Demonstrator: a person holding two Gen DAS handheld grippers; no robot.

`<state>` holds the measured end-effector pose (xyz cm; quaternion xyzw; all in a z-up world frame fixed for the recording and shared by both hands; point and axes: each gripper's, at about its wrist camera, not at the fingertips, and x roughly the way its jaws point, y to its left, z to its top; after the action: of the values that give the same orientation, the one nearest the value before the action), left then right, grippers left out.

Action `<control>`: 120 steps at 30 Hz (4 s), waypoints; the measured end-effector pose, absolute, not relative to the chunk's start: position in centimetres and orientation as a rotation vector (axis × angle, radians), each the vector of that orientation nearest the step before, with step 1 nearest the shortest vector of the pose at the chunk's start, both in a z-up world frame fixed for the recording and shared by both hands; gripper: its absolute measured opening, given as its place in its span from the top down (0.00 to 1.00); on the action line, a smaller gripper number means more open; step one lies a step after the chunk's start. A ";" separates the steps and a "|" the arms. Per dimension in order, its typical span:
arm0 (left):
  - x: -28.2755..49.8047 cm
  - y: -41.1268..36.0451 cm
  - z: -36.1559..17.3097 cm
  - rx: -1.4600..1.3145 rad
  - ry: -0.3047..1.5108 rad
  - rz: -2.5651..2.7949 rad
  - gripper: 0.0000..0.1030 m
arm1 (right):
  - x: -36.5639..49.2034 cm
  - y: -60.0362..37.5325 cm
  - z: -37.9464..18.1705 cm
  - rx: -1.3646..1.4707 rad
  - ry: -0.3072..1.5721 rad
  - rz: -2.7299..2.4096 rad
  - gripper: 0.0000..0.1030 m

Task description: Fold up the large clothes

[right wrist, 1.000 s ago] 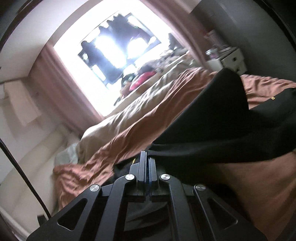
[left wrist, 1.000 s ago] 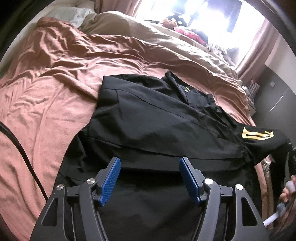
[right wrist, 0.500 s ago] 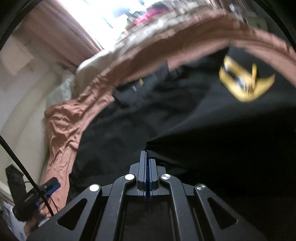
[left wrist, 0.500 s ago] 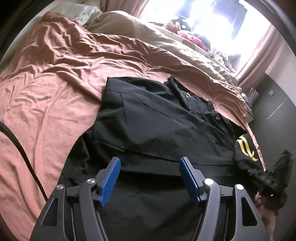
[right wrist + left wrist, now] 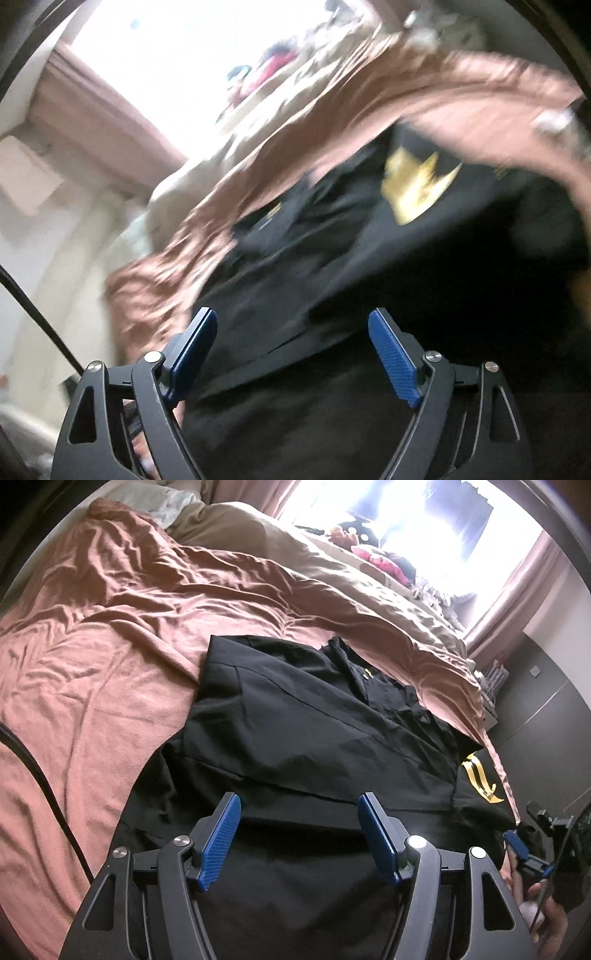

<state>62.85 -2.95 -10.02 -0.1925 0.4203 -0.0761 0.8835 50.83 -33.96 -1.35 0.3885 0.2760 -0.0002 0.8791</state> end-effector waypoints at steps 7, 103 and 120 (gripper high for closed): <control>62.7 -1.8 -9.9 -0.432 0.865 -0.140 0.34 | 52.4 -38.8 -4.1 0.906 0.624 -0.136 0.30; 64.7 1.7 -10.2 -0.506 0.834 -0.125 0.14 | 55.6 -30.2 -1.9 0.774 0.345 0.062 0.98; 63.4 10.3 -10.9 -0.774 0.800 -0.019 0.14 | 65.6 -7.3 -1.8 0.203 0.616 0.299 0.98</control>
<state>63.36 10.27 -10.85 -0.3674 0.3797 -0.0088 0.8490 65.60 -7.34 -1.81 0.0991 0.3014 0.1464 0.9370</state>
